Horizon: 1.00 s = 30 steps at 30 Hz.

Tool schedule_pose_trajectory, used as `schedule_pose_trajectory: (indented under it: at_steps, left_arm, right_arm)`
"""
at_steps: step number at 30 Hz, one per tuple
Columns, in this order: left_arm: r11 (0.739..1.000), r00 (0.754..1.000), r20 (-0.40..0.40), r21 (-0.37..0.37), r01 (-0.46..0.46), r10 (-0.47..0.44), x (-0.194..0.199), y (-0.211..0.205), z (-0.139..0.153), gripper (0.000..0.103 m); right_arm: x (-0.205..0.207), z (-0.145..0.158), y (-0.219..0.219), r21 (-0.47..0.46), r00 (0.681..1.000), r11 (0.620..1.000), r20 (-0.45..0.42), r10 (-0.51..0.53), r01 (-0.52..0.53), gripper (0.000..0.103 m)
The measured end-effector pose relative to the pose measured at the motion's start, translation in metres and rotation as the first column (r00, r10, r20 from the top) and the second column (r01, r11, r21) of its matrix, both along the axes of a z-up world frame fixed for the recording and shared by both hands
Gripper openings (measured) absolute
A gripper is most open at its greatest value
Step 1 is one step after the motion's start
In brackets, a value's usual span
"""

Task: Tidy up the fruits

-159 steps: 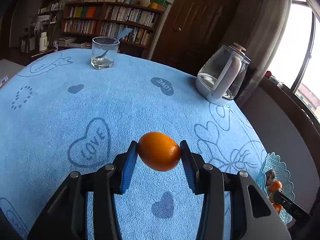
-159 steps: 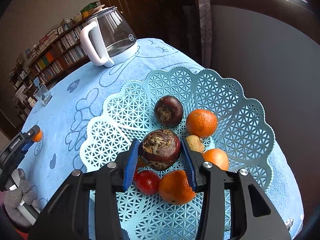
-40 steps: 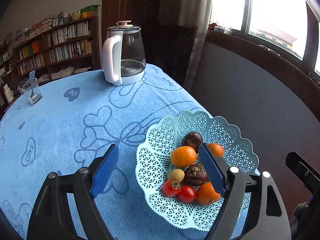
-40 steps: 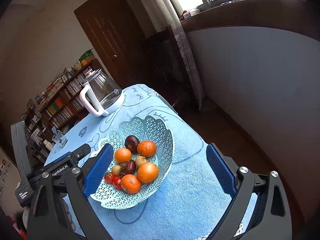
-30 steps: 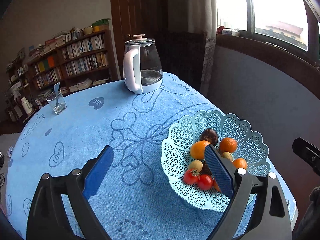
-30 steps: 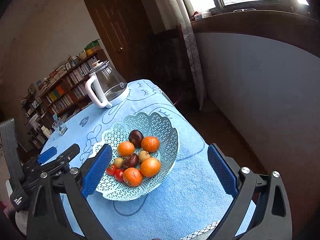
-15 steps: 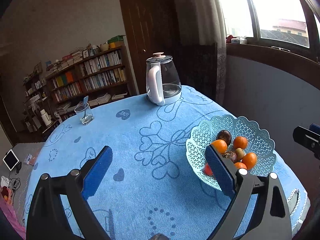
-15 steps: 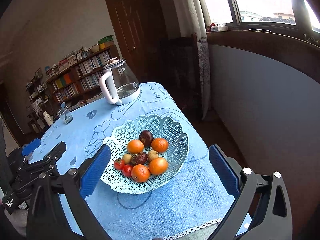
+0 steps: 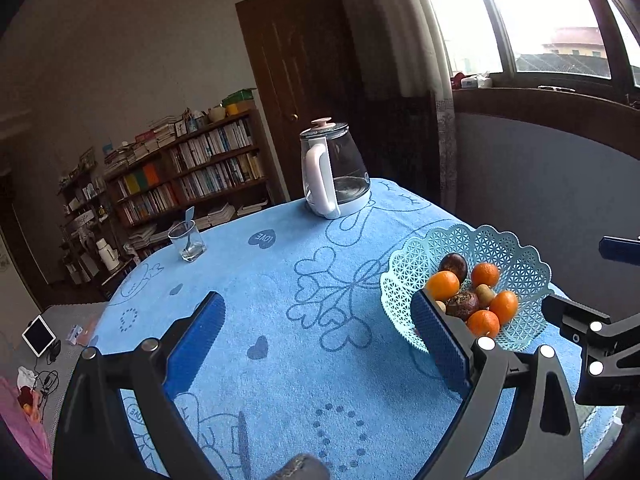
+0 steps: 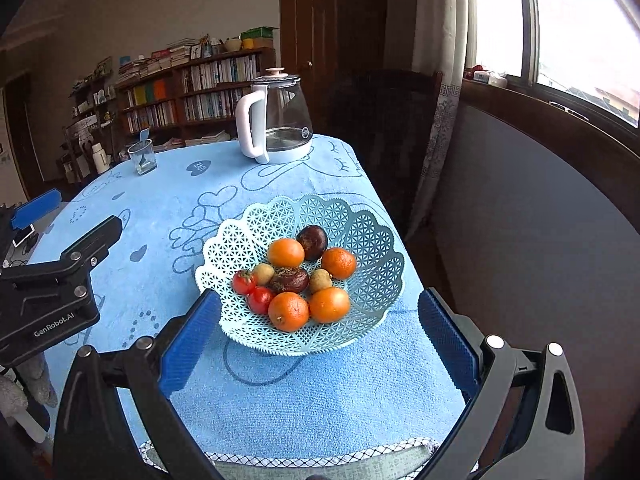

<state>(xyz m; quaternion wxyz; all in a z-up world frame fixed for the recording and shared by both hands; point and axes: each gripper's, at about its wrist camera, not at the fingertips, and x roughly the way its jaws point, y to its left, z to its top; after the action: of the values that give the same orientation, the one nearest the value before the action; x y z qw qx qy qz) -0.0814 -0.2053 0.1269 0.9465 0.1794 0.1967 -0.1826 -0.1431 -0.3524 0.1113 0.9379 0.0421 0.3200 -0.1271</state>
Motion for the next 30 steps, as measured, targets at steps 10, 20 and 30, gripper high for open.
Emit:
schedule_pose_trajectory:
  at_steps: [10,20,30]
  left_arm:
    - [0.999,0.998,0.054,0.043,-0.022,0.02,-0.016,0.0,-0.008,0.093]
    - [0.995,0.993,0.093,0.069,-0.078,0.072,-0.019,0.0,-0.015,0.093]
    - [0.993,0.993,0.093,0.083,-0.086,0.078,-0.017,-0.002,-0.023,0.093]
  right_arm:
    - [0.009,-0.013,0.007,-0.044,0.998,0.999,-0.063,0.013,-0.016,0.1]
    - [0.019,-0.028,0.014,-0.069,0.993,0.997,-0.117,0.032,-0.04,0.1]
    - [0.025,-0.036,0.018,-0.079,0.99,0.996,-0.14,0.034,-0.046,0.1]
